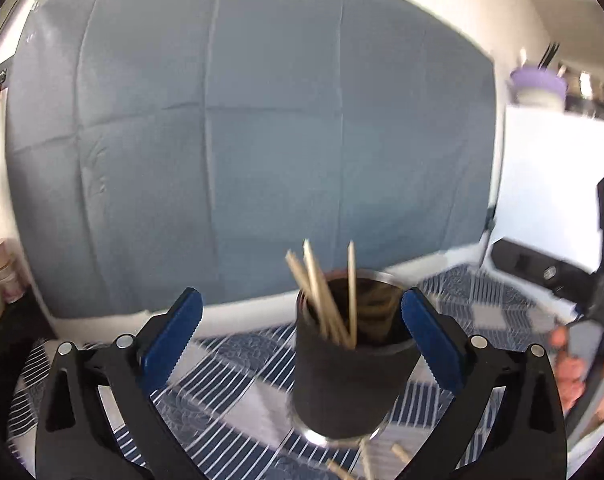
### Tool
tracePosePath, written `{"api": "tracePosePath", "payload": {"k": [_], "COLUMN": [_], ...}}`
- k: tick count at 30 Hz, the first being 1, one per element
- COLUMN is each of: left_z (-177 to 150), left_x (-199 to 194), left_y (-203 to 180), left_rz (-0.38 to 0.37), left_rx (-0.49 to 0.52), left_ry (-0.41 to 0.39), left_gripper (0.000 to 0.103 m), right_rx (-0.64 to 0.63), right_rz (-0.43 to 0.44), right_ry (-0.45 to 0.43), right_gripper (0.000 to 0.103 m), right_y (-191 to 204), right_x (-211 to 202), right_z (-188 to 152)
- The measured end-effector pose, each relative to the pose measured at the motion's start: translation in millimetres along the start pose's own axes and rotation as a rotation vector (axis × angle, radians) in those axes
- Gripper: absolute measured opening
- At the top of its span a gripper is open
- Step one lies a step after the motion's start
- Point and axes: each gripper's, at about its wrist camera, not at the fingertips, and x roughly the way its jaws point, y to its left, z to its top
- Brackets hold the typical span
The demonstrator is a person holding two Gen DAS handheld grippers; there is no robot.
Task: Organize utensils
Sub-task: 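Open the left gripper over the cup while the right gripper releases its stick, then lower both open grippers toward the remaining sticks on the cloth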
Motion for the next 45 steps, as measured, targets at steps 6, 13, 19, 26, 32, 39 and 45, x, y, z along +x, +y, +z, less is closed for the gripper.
{"api": "tracePosePath", "payload": {"k": [6, 13, 19, 26, 32, 39, 45], "left_z": [-26, -56, -83, -113, -125, -137, -153], "left_x": [-6, -13, -17, -17, -12, -5, 2], "left_y": [-1, -9, -27, -47, -43, -41, -41], "left_rz": [0.058, 0.087, 0.055, -0.006, -0.021, -0.027, -0.031], "left_rx": [-0.017, 0.021, 0.114, 0.191, 0.184, 0.163, 0.147], "left_ry": [0.095, 0.193, 0.303, 0.434, 0.507, 0.563, 0.616], "left_gripper": [0.097, 0.097, 0.097, 0.097, 0.097, 0.097, 0.099], "right_rx": [-0.017, 0.006, 0.032, 0.041, 0.060, 0.094, 0.037], "right_rz": [-0.051, -0.148, -0.227, -0.264, -0.290, -0.300, -0.338], "right_ry": [0.122, 0.273, 0.478, 0.618, 0.689, 0.747, 0.747], "right_gripper": [0.095, 0.095, 0.095, 0.095, 0.095, 0.095, 0.096], "right_y": [1, -9, -17, -12, -14, -22, -23], "right_x": [-15, -31, -28, -25, -19, -7, -5], "right_z": [-16, -50, -85, -117, -135, -150, -159]}}
